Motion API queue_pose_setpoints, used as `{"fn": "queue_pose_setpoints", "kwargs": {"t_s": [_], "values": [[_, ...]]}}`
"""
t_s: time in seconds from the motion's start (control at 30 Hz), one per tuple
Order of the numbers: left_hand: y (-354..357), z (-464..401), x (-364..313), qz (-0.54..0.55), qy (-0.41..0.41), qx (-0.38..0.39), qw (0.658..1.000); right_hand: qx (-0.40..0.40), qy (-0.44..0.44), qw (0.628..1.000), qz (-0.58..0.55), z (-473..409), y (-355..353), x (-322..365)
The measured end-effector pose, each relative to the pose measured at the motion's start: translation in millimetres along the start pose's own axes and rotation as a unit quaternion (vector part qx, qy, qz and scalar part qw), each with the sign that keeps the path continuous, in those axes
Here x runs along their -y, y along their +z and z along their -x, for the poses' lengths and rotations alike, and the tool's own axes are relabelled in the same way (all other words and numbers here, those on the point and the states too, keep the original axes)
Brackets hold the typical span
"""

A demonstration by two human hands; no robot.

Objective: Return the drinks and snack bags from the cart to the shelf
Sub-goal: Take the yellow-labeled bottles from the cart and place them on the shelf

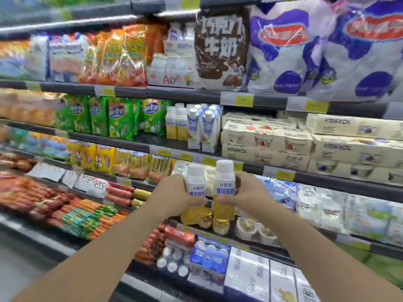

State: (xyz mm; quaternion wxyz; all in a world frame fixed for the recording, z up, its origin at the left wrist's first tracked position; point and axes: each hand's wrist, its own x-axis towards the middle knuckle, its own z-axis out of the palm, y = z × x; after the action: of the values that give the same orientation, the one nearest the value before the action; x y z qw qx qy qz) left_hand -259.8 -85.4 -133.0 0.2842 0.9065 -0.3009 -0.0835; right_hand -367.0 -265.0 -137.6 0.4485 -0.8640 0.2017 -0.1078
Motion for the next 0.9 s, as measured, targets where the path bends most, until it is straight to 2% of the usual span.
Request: {"fn": "queue_pose_setpoints", "kwargs": {"t_s": [0.27,0.5,0.63,0.77,0.9], "values": [[-45,-72,62,0.025,-0.025,-0.046,0.998,0.000,-0.025,1.000,0.007,-90,56,44],[-90,-146,76,0.004,-0.033,-0.084,0.996,-0.007,-0.052,0.999,0.007,-168,72,75],[-110,-190,92,0.030,-0.019,-0.102,0.994,-0.043,-0.073,0.996,0.010,-203,87,94],[-125,-229,111,0.035,-0.014,-0.097,0.995,-0.089,-0.055,0.994,0.026,-223,100,107],[-132,-263,123,0.069,0.025,-0.086,0.994,-0.157,-0.020,0.986,0.056,-238,118,119]]}}
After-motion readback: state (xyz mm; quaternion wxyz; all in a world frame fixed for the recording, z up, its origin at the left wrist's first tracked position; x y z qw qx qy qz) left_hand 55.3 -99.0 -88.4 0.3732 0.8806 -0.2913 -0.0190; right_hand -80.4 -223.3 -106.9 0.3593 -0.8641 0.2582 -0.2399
